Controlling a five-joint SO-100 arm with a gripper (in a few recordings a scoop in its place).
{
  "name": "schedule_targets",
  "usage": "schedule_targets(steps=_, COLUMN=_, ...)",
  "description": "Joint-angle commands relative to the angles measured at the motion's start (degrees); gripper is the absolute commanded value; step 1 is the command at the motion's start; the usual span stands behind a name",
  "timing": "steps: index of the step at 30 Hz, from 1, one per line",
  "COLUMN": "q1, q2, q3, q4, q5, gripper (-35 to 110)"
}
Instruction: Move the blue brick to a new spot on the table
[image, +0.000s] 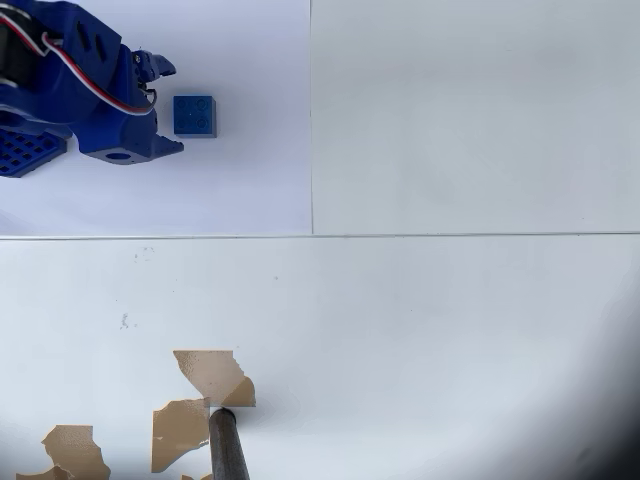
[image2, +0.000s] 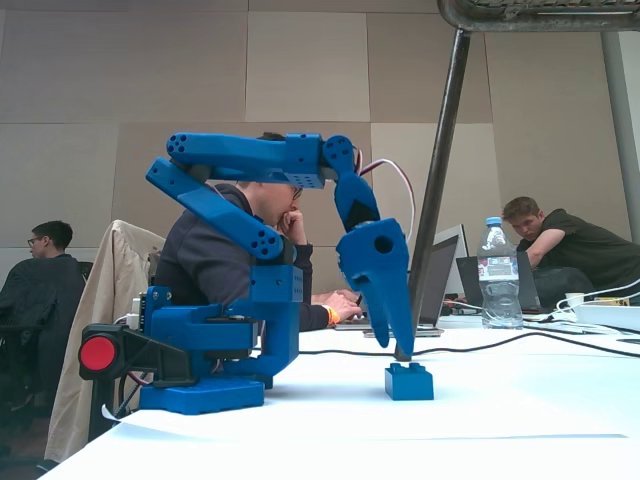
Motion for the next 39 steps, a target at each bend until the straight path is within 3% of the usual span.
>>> schedule_targets(steps=1, q1=-2.37, q2=0.79, q3=1.23, q4=-2.02, q5=1.67, gripper=33)
schedule_targets(steps=17, q1=-3.43, q2=-7.21, q3=5.19, q4=-13.1, q5=1.49, gripper=32)
schedule_targets(steps=24, q1=-2.02, q2=-14.5, q3=4.66, q4=-18.19, q5=3.87, gripper=6)
schedule_targets(steps=32, q1=-0.09, q2=-14.85, q3=-11.87, q4=-3.69, q5=11.69, gripper=5)
schedule_targets(steps=39, q1=14.15, q2=-22.94, q3=-24.52, q4=0.09, q5=15.03, gripper=6)
